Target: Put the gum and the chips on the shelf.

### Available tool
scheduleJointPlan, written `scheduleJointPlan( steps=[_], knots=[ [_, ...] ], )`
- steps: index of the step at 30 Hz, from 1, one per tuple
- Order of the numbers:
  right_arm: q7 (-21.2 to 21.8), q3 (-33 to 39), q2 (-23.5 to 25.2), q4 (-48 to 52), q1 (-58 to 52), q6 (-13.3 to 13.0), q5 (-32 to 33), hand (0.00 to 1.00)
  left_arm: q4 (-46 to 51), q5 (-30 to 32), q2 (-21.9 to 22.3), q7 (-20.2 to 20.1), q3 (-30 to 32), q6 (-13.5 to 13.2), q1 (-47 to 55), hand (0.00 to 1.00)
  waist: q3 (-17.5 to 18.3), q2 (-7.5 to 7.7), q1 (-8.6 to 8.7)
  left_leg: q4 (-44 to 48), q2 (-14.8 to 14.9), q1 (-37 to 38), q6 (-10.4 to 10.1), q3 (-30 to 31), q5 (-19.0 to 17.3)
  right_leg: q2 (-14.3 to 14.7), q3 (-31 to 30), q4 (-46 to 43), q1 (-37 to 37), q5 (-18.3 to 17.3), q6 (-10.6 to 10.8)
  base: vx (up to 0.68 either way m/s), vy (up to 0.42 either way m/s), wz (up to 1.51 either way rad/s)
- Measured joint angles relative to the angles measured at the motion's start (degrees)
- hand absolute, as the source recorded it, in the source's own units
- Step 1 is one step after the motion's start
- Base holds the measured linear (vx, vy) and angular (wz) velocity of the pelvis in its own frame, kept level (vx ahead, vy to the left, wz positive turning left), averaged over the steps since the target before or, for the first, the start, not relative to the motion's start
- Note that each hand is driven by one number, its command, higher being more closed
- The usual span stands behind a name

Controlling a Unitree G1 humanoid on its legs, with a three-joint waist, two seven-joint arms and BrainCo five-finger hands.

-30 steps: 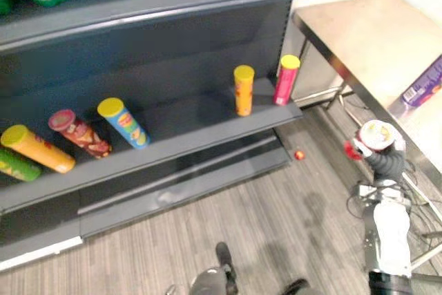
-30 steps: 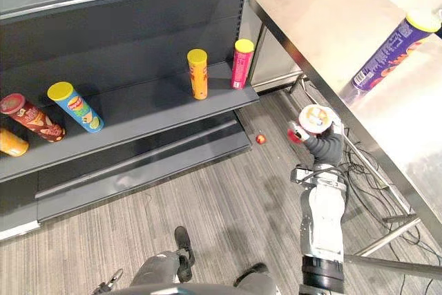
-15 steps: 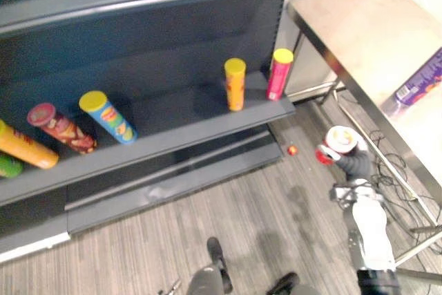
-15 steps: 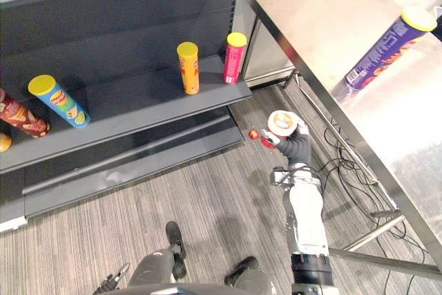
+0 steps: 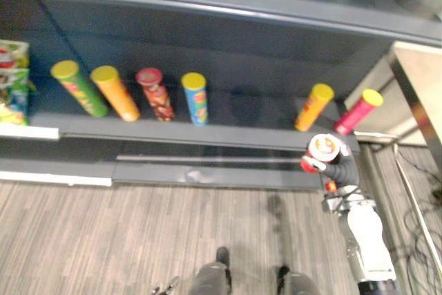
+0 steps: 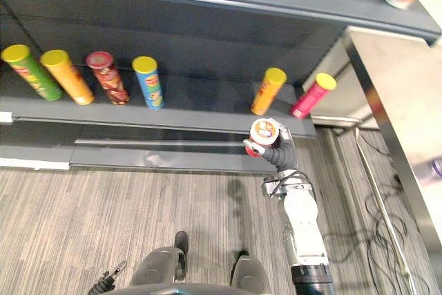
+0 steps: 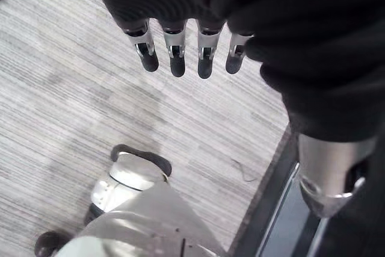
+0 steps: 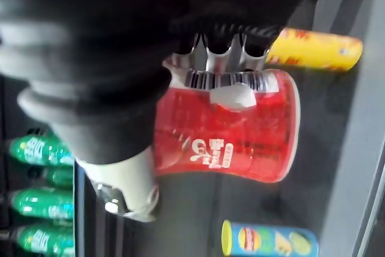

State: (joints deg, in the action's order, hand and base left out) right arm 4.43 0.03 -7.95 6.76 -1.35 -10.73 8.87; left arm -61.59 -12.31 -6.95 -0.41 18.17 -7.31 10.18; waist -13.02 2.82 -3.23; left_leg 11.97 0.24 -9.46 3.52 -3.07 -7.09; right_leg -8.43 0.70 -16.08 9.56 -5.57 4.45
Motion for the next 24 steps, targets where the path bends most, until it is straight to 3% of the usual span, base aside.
scheduleJointPlan(
  steps=[2, 4, 8, 10, 14, 19, 24],
  knots=[
    [0.62, -0.98, 0.05, 0.28, 0.00, 0.00, 0.08, 1.00, -0.10, 0.00, 0.00, 0.02, -0.02, 0.09, 0.18, 0.00, 0.49, 0.79, -0.17, -0.06, -1.21, 0.58, -0.65, 1.79, -0.37, -0.75, 0.94, 3.23, -0.08, 1.65, 1.76, 0.16, -0.100, 0.63],
    [1.22, -1.35, 0.07, 0.47, 0.05, -0.01, 0.20, 1.00, -0.12, -0.03, -0.03, 0.01, 0.06, 0.09, 0.27, 0.00, 1.14, 1.71, -0.27, 0.21, -2.17, 0.59, -1.41, 3.70, -0.76, -1.03, 2.51, 7.72, -1.56, 4.51, 1.82, 0.17, -0.167, 0.53],
    [1.81, -0.49, -0.09, 0.58, -0.41, 0.00, 1.32, 1.00, -0.14, -0.04, 2.01, -0.18, 0.24, 0.24, 0.14, 0.00, 2.61, -0.23, 0.15, -2.89, -0.19, -0.08, -4.32, 6.77, 0.60, 0.94, 6.52, 12.57, -3.21, 4.37, 1.74, 0.16, -0.215, 0.38],
    [1.87, 1.29, -0.10, 0.54, -1.86, 0.03, 1.34, 1.00, -1.54, 0.02, 2.25, -0.53, 0.84, 0.36, 0.02, 0.00, 3.06, -0.99, 1.58, -8.83, 1.49, 2.95, -6.48, 6.97, 4.22, 1.98, 10.20, 13.16, -5.22, 4.39, 1.73, 0.15, -0.222, 0.58],
    [0.90, 2.44, -0.10, 0.55, -2.92, 0.01, 1.36, 1.00, -1.60, 0.18, 2.34, -0.64, 0.76, 0.41, -0.01, 0.00, 3.99, -1.10, 1.58, -12.89, 2.85, 5.81, -7.35, 6.80, 5.98, 2.96, 11.83, 13.17, -6.82, 4.39, 1.73, 0.07, -0.076, 0.23],
    [0.75, 1.80, 0.53, -0.08, -3.81, 0.02, 1.25, 1.00, -1.22, 2.33, 2.14, -0.47, 0.22, 0.43, 0.01, 0.00, 4.42, -0.91, 1.43, -17.07, 2.47, 7.66, -6.76, 5.40, 7.97, 2.53, 11.40, 13.92, -6.77, 4.37, 1.73, -0.02, 0.012, -0.05],
    [-0.43, 1.91, 2.20, -0.94, -5.35, 0.04, 0.27, 1.00, -1.33, 2.50, 2.12, -0.36, 0.18, 0.47, -0.01, 0.00, 4.92, -1.11, 1.71, -17.71, 2.14, 7.67, -6.69, 2.72, 7.81, 2.15, 10.97, 15.10, -6.76, 4.26, 1.56, -0.10, 0.006, -0.18]
  ],
)
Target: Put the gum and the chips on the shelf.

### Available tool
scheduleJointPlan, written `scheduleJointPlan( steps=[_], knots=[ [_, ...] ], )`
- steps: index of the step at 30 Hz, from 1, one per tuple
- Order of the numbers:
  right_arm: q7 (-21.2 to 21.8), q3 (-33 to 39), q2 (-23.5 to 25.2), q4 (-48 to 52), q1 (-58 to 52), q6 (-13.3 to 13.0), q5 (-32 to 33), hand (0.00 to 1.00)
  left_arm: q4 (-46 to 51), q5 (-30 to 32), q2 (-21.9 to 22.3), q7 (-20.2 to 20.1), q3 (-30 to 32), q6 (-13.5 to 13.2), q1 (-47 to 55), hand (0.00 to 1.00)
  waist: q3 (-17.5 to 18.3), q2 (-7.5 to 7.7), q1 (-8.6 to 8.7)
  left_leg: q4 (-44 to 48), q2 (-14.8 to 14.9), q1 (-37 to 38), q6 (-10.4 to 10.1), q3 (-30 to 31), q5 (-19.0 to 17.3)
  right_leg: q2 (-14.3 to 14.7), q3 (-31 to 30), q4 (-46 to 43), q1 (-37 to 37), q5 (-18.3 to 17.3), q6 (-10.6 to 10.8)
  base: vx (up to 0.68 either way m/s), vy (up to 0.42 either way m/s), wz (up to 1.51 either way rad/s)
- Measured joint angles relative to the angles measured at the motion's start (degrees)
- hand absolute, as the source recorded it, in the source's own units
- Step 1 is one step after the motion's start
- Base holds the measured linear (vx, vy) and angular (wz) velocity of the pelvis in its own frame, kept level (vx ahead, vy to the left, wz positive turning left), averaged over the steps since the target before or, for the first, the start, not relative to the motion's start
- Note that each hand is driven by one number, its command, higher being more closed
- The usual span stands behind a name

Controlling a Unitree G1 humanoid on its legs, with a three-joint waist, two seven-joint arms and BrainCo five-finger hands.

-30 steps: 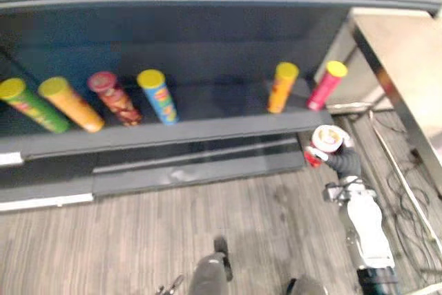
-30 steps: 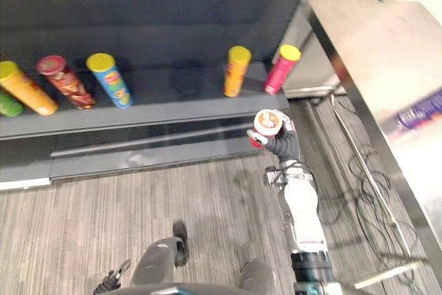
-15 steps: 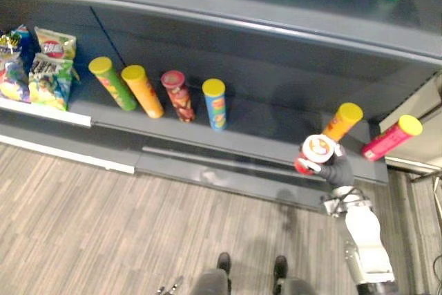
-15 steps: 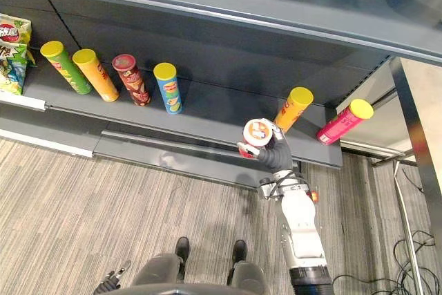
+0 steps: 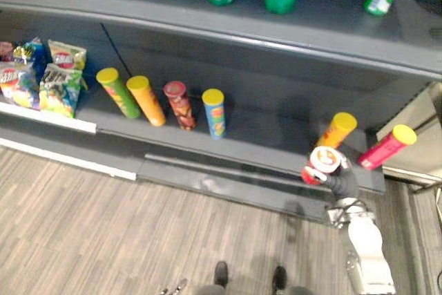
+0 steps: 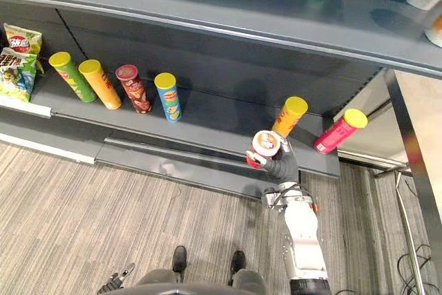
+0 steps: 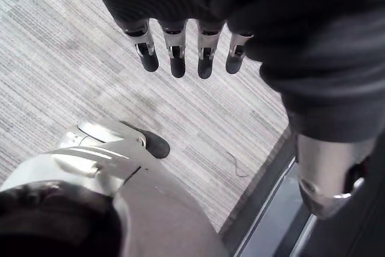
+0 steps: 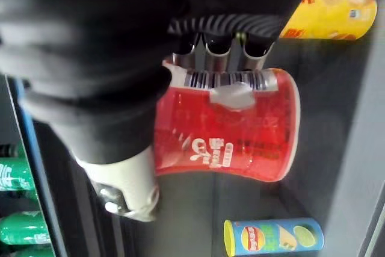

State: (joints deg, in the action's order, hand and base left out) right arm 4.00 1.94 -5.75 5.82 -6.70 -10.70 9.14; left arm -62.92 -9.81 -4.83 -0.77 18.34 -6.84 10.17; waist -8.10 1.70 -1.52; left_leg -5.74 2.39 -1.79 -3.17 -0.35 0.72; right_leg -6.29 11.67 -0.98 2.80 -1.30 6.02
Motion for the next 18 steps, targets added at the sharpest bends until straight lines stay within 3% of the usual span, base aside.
scheduleJointPlan(
  steps=[11, 18],
  knots=[
    [-2.32, 0.50, -0.01, -2.35, 0.50, 0.09, -2.66, 1.00, -0.35, 2.27, -0.27, 0.48, 0.11, 0.13, -0.43, 0.00, 1.62, 0.22, -0.11, -0.05, 0.29, 1.25, 0.29, -4.43, -0.19, 0.33, -3.41, 0.86, -0.03, 0.46, -0.10, 0.02, 0.004, -0.15],
    [-5.28, 6.99, -0.98, -2.19, 7.87, 0.21, -2.92, 1.00, -0.36, 4.53, -0.30, 0.53, 0.18, 0.80, -0.63, 0.00, 1.96, 0.10, -0.08, 0.01, 0.31, 3.40, 0.29, -7.54, -0.16, 0.44, -5.30, 0.73, -0.97, 0.66, 0.07, 0.02, 0.002, -0.13]
  ],
)
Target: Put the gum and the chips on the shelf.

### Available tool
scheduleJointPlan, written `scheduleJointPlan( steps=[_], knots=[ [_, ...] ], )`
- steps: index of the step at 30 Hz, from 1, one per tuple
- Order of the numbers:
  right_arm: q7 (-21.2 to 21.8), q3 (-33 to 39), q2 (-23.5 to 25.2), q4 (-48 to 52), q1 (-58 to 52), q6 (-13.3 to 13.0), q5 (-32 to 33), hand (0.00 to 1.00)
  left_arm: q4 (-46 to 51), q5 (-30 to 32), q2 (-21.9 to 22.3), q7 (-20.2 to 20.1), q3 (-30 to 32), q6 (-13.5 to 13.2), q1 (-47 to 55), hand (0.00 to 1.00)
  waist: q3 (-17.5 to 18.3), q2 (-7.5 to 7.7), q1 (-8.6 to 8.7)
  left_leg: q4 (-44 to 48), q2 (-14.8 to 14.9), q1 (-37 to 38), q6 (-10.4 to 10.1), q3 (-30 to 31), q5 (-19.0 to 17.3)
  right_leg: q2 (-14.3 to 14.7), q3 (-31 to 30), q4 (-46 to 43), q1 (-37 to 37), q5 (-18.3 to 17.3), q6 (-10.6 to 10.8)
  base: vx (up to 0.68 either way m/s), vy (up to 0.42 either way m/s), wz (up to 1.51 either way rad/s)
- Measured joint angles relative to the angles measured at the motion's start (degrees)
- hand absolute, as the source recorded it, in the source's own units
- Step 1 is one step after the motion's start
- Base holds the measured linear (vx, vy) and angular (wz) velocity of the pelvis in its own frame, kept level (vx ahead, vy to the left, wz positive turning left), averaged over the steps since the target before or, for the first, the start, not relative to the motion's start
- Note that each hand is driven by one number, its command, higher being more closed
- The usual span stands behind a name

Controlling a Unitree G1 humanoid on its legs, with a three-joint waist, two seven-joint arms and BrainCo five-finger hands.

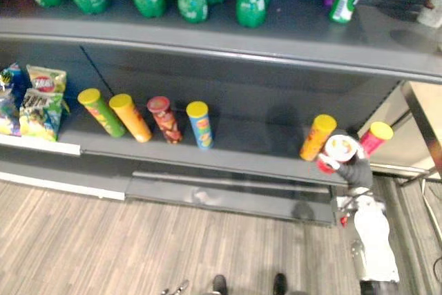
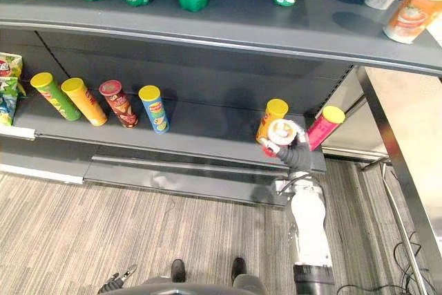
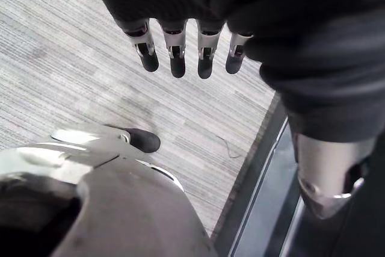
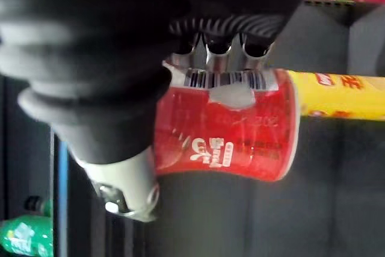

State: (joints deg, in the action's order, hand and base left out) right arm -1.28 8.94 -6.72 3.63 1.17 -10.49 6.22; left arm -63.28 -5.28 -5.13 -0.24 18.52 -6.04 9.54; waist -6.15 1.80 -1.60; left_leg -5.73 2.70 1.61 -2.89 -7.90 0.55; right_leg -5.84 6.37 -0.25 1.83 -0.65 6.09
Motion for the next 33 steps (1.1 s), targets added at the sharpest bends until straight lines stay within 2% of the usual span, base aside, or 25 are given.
scheduleJointPlan(
  steps=[9, 17, 21, 24, 27, 33],
  knots=[
    [-3.55, 4.61, -6.54, 3.14, 10.71, 0.18, 0.19, 1.00, -0.71, 1.63, -0.06, 0.02, -0.04, 0.58, -0.22, 0.00, 0.50, -0.19, 0.03, -0.09, 0.67, 0.66, -0.12, -1.21, -0.10, 0.88, -1.93, 0.17, 0.29, 1.60, -0.95, -0.07, -0.009, -0.11],
    [-4.39, 4.74, -9.16, 4.43, 16.69, 0.61, 0.61, 1.00, -1.24, 1.68, -0.37, 0.02, -0.27, 1.26, -0.12, 0.00, 1.78, 0.07, 0.07, -0.14, 1.03, 0.66, 0.07, -2.33, 0.56, 1.31, -2.79, 0.26, 0.84, 1.95, -1.19, -0.02, -0.013, -0.07],
    [-4.66, 4.36, -9.17, 4.32, 20.60, 1.56, 1.13, 1.00, -1.72, 1.69, -1.06, 0.03, -0.88, 1.32, -0.10, 0.00, 2.31, 0.86, 0.02, -0.14, 1.03, 0.68, 0.31, -2.35, 0.78, 1.31, -2.83, 0.35, 0.80, 2.38, -1.26, 0.00, 0.000, 0.00],
    [-4.70, 3.64, -9.36, 1.53, 24.96, 2.45, 2.01, 1.00, -1.70, 1.66, -1.51, 0.04, -1.36, 1.66, 0.02, 0.00, 2.68, 1.43, -0.02, -0.14, 0.98, 0.71, 0.38, -2.34, 0.96, 1.31, -2.88, 1.22, 0.34, 3.00, -1.26, 0.00, 0.000, 0.00],
    [-4.89, 0.44, -13.01, -4.90, 31.49, 3.56, 5.83, 1.00, -1.67, 1.61, -1.59, 0.04, -1.46, 1.73, 0.23, 0.00, 2.80, 1.62, -0.17, -0.14, 0.97, 0.78, 0.43, -2.31, 1.05, 1.31, -2.89, 1.79, -0.05, 3.47, -1.35, 0.00, 0.000, 0.00],
    [-5.73, -3.17, -16.04, -14.75, 43.01, 5.23, 12.07, 1.00, -1.66, 1.14, -1.81, 0.05, -2.47, 1.96, 0.99, 0.00, 2.80, 1.62, -0.42, -0.16, 1.29, 0.77, 0.20, -2.28, 1.27, 1.65, -2.89, 1.91, -0.05, 3.72, -1.56, -0.02, -0.004, 0.00]
  ],
)
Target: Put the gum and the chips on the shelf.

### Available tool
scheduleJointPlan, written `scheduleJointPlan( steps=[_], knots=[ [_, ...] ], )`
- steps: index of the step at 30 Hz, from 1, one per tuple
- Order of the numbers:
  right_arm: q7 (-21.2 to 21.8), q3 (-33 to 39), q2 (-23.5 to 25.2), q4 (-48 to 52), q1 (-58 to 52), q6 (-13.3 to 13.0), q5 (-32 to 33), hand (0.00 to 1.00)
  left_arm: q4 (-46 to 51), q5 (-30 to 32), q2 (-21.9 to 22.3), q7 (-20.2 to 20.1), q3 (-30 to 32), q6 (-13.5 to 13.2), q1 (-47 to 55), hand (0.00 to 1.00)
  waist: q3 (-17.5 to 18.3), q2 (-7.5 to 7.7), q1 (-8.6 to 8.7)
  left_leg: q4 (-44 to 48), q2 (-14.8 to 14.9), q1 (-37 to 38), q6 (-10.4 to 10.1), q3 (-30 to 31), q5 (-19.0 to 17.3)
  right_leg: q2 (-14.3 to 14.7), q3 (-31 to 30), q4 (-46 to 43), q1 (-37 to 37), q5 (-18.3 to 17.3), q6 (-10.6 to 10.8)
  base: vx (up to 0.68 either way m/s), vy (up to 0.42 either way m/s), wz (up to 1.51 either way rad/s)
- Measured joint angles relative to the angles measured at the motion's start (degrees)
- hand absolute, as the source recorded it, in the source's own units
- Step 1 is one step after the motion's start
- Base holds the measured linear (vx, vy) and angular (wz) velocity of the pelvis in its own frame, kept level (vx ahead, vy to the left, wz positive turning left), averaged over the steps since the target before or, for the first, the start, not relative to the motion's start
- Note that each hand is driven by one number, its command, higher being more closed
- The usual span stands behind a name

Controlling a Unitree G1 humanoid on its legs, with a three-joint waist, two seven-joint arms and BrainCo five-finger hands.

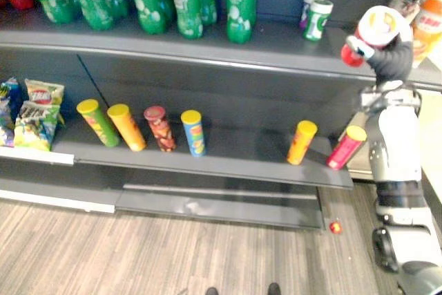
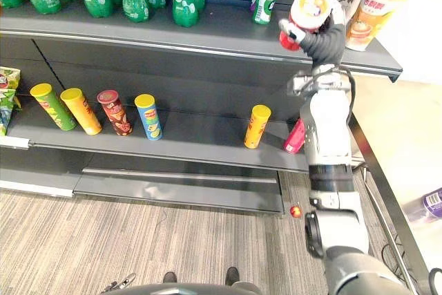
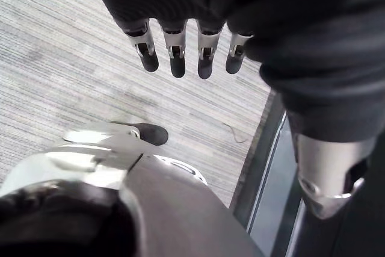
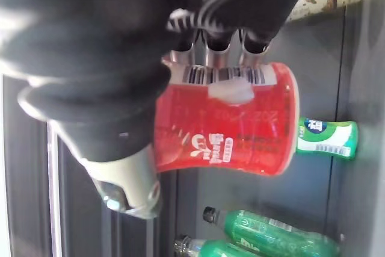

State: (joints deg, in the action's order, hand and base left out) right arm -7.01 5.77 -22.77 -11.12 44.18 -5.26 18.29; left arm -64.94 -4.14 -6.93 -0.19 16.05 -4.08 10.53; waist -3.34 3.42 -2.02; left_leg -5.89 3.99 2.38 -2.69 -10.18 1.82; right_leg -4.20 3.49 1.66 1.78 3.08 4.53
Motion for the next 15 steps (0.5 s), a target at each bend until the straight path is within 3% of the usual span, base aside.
scheduleJointPlan(
  steps=[7, 15],
  knots=[
    [0.03, -4.11, -0.08, -11.76, 9.10, 2.61, 5.31, 1.00, 0.00, -2.19, -0.08, -0.02, -0.49, 1.02, -0.07, 0.00, -0.01, 0.00, -0.76, 0.00, 0.62, -0.15, -0.38, -0.06, 0.28, 0.67, -0.01, 0.42, 0.05, 0.02, -0.04, 0.00, 0.000, 0.00],
    [0.02, -4.11, 0.47, -20.83, 13.61, 4.70, 5.76, 1.00, 0.01, -2.48, -0.16, -0.04, -1.23, 1.10, -0.84, 0.00, -0.09, 0.10, -1.97, 0.00, 0.85, -0.41, -0.46, -0.05, 0.29, 0.95, 0.05, 0.92, 0.04, 0.02, -0.04, 0.00, 0.000, 0.00]
  ],
)
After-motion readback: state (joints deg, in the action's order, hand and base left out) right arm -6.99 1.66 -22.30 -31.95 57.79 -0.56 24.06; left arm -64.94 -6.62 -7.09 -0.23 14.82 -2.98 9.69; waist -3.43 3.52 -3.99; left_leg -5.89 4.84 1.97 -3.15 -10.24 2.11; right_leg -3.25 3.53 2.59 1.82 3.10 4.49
